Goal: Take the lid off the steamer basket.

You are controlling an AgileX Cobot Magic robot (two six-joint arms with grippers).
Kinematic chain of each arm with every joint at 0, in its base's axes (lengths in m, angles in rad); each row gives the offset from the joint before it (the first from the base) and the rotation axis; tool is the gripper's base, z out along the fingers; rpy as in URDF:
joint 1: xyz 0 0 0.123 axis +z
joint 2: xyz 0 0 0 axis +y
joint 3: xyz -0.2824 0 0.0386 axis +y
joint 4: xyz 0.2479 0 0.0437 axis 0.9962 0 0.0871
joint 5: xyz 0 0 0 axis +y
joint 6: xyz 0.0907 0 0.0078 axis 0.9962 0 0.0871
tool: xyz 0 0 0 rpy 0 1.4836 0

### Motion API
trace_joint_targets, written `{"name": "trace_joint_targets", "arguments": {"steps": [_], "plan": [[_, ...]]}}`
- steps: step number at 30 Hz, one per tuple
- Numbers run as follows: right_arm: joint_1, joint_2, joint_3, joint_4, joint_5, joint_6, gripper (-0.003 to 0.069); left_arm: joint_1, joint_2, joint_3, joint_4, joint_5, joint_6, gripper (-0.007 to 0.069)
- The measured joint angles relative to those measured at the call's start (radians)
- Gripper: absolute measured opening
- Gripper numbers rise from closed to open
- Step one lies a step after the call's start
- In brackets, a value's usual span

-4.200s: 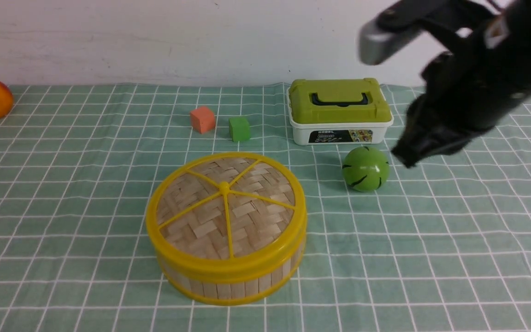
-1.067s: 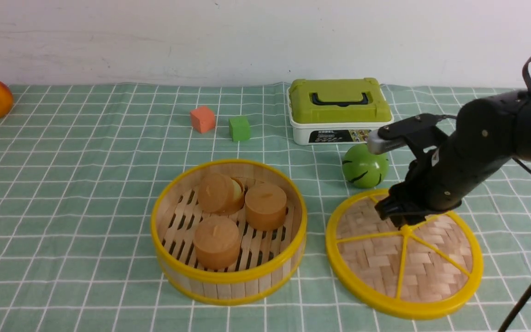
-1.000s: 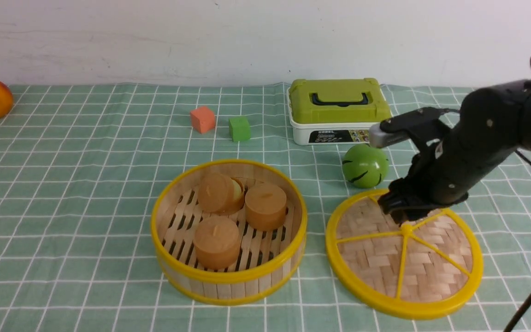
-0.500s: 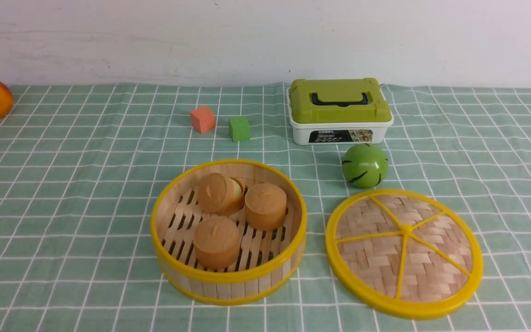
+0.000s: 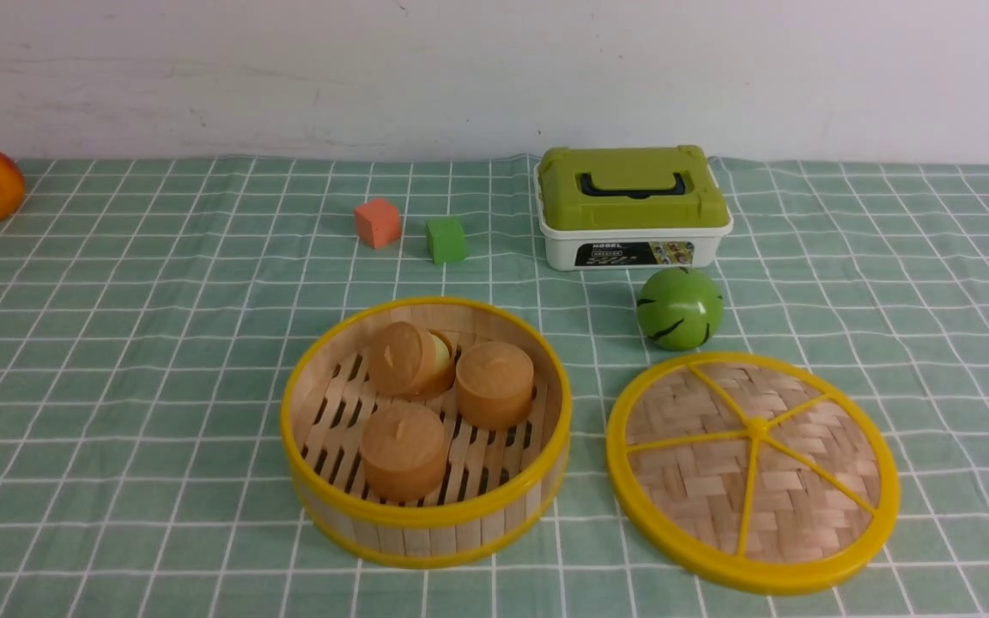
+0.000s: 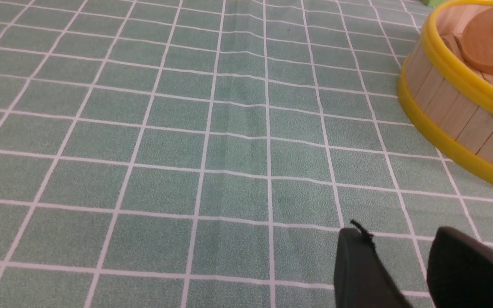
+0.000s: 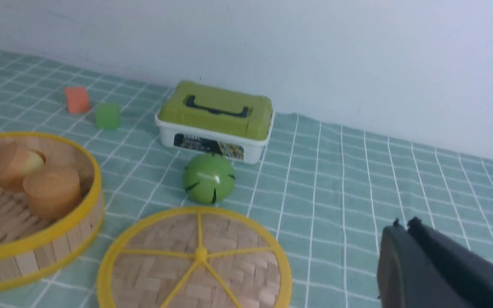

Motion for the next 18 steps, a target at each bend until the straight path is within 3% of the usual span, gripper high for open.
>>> {"name": "trace_joint_targets", "arguments": {"steps": [9,18], "plan": [[0.0,0.0,0.023,0.095,0.158,0.001,-0.0018,0.0,0.0,0.0,0.0,0.0,0.0,0.0239],[0.0,0.0,0.175,0.051,-0.073,0.007,-0.0018,0.0,0.0,0.0,0.0,0.0,0.0,0.0239]]}}
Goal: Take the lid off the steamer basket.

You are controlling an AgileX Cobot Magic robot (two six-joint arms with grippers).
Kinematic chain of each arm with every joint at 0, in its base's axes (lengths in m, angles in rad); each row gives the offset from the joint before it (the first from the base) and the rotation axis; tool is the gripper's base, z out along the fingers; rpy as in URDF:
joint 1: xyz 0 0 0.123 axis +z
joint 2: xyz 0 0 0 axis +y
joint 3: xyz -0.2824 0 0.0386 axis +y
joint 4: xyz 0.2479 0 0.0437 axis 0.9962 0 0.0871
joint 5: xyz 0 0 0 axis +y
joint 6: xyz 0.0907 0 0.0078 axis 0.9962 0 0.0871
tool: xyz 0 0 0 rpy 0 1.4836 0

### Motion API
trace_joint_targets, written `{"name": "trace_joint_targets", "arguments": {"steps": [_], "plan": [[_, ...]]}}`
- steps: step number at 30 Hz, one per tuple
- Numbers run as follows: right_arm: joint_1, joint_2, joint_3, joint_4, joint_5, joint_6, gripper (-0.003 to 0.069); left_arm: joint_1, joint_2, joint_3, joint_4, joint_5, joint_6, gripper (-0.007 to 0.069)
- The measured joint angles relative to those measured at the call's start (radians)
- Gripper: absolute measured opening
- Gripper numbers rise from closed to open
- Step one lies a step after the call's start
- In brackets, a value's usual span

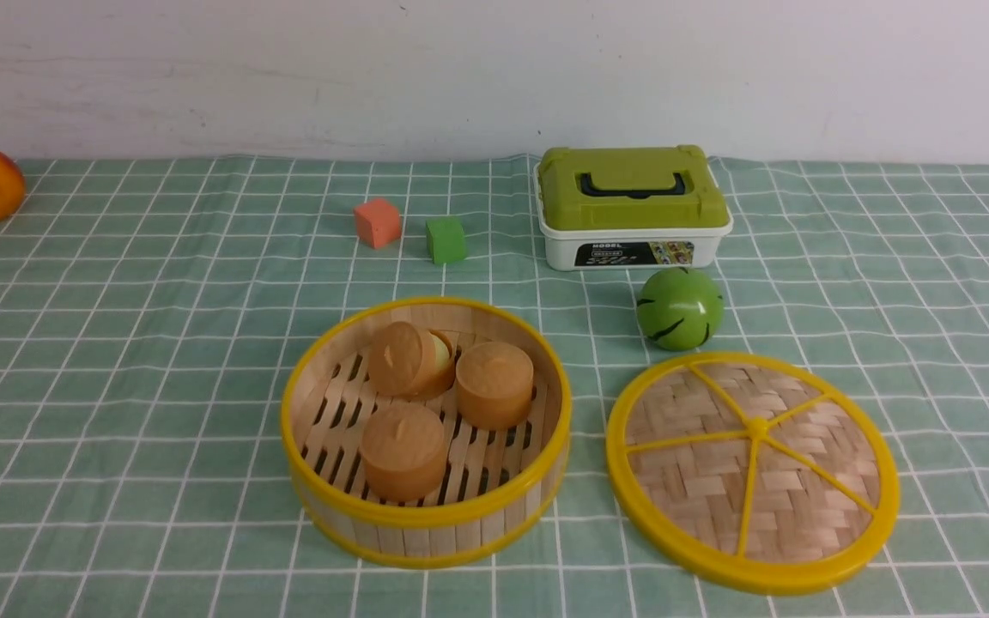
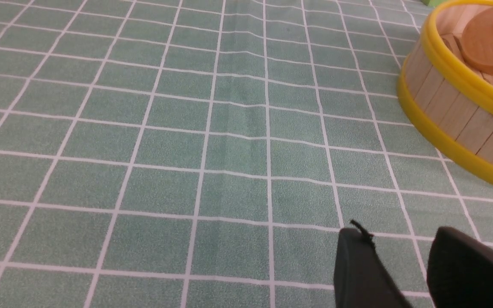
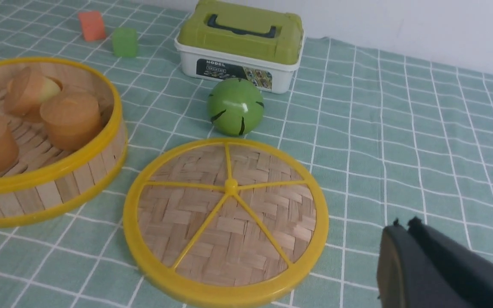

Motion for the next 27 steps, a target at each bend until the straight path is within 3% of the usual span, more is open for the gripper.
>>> {"name": "trace_joint_targets", "arguments": {"steps": [6,10,13,19,23,27], "plan": [[0.0,0.0,0.131,-0.058,-0.177,0.017,-0.0022,0.0,0.0,0.0,0.0,0.0,0.0,0.0239],[-0.005,-0.011,0.234,-0.095,-0.318,0.095,-0.0024,0.0,0.0,0.0,0.0,0.0,0.0,0.0239],[-0.054,-0.057,0.321,-0.019,-0.373,0.104,-0.0024,0.0,0.0,0.0,0.0,0.0,0.0,0.0239],[-0.229,-0.217,0.504,0.118,-0.487,-0.038,-0.0024,0.0,0.0,0.0,0.0,0.0,0.0,0.0239],[-0.298,-0.305,0.54,0.129,-0.479,-0.052,-0.0024,0.0,0.0,0.0,0.0,0.0,0.0,0.0239],[-0.354,-0.374,0.541,0.13,-0.356,-0.035,-0.0024,0.0,0.0,0.0,0.0,0.0,0.0,0.0239]]}}
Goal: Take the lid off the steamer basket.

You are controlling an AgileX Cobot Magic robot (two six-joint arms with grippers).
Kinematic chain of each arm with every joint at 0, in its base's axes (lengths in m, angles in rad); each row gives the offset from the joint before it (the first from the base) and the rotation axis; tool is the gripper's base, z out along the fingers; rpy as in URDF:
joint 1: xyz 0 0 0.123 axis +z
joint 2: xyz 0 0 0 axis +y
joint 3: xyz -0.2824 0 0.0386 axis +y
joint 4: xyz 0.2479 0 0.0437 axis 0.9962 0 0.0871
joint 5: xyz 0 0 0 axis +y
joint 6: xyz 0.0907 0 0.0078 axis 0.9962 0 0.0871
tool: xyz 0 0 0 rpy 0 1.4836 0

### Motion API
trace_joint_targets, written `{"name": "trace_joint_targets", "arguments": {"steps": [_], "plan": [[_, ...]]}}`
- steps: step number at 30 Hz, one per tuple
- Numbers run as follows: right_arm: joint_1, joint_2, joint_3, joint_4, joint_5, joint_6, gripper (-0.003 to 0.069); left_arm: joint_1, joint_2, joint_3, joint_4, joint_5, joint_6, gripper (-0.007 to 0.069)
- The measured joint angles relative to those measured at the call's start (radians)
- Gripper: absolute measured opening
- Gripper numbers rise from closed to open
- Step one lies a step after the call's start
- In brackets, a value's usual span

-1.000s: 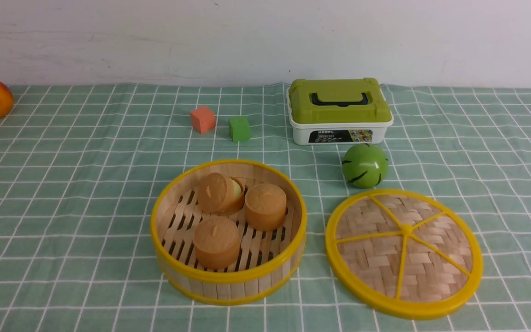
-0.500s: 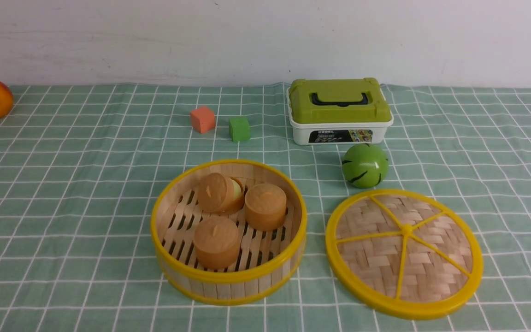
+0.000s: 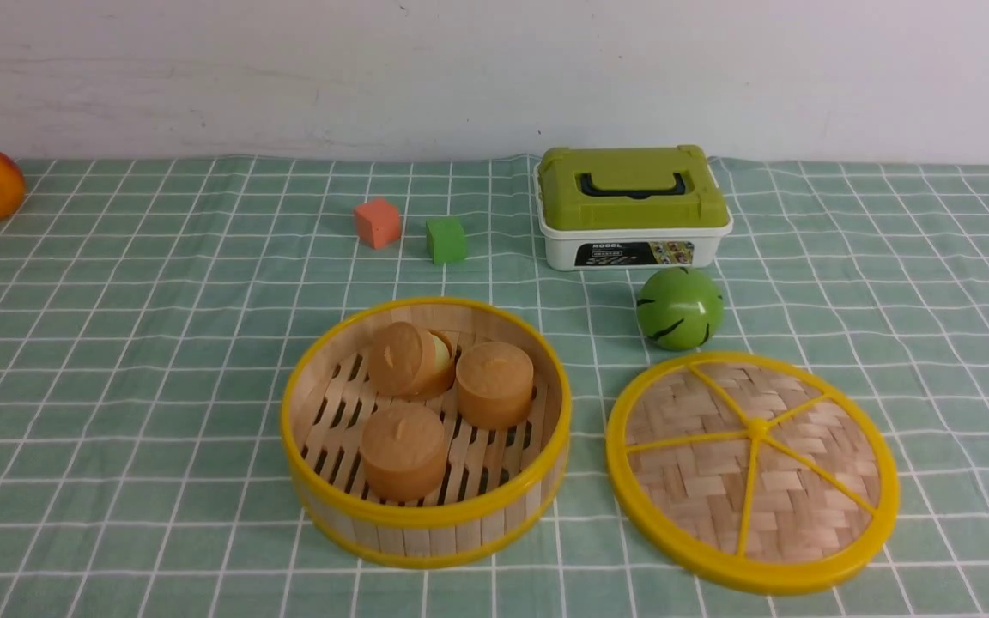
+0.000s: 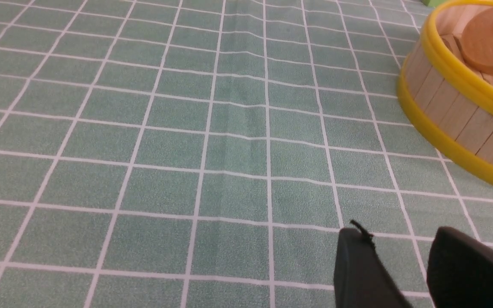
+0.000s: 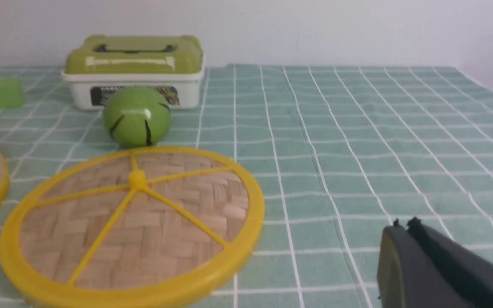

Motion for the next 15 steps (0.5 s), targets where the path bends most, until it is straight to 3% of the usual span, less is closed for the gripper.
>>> {"name": "trace_joint_targets", "arguments": {"steps": [4,15], "plan": [[-0.049,-0.004,0.001,-0.001,0.098,0.001,-0.0024,0.0,0.0,0.0,0.0,0.0,0.0,0.0239],[-0.054,-0.004,-0.003,-0.005,0.161,0.027,-0.0024,0.0,0.0,0.0,0.0,0.0,0.0,0.0239]]}}
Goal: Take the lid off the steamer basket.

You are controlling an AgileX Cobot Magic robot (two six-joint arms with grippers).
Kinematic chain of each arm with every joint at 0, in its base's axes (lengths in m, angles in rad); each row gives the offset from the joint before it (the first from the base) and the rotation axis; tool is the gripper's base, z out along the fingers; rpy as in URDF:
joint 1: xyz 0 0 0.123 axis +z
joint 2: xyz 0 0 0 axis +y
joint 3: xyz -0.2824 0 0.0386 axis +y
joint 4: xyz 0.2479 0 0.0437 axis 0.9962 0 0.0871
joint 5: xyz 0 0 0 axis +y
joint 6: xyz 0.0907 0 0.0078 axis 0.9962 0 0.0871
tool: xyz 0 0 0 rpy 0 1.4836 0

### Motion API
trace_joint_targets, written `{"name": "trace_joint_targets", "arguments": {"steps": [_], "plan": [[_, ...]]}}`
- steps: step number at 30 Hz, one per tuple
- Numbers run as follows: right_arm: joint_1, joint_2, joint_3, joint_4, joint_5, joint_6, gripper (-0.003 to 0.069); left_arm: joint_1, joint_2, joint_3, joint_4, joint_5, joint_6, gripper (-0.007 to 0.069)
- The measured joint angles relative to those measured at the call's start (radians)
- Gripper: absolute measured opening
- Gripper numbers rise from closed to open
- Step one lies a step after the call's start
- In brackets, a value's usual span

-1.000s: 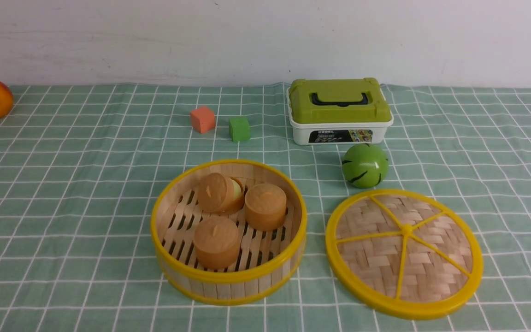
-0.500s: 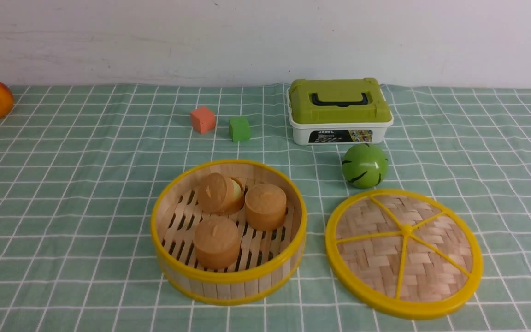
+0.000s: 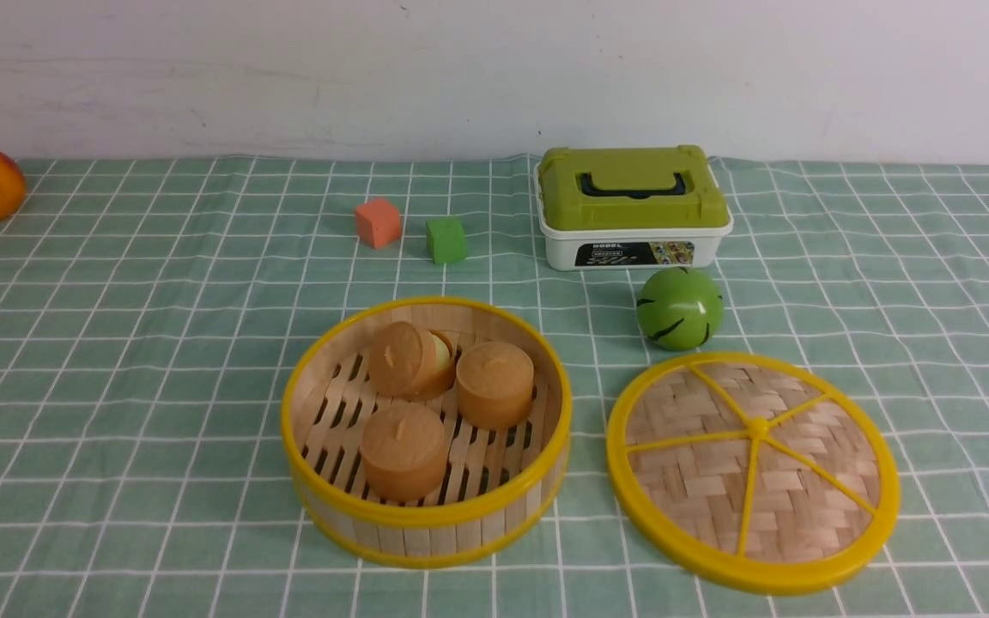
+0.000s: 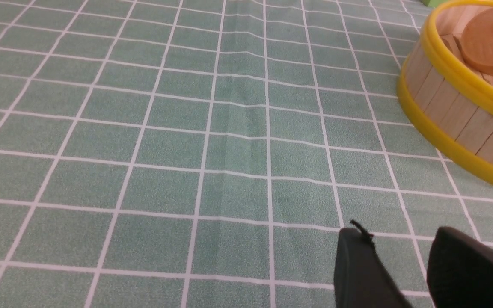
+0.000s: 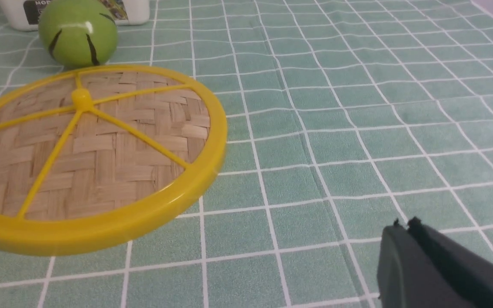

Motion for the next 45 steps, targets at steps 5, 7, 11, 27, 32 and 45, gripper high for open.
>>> {"name": "trace_joint_targets", "arguments": {"steps": [5,7,11,27,32,45], "plan": [[0.0,0.0,-0.002,0.003,0.007,0.006,-0.0024,0.0,0.0,0.0,0.0,0.0,0.0,0.0239],[0.004,0.0,-0.002,0.003,0.007,0.006,-0.0024,0.0,0.0,0.0,0.0,0.0,0.0,0.0239],[0.051,0.0,-0.002,-0.01,0.007,0.009,-0.0024,0.0,0.0,0.0,0.0,0.0,0.0,0.0239],[0.086,0.0,-0.002,-0.057,0.009,0.057,-0.0021,0.0,0.0,0.0,0.0,0.0,0.0,0.0239],[0.086,0.0,-0.002,-0.057,0.009,0.058,-0.0021,0.0,0.0,0.0,0.0,0.0,0.0,0.0239],[0.086,0.0,-0.002,-0.061,0.009,0.058,-0.0011,0.0,0.0,0.0,0.0,0.0,0.0,0.0239]]}}
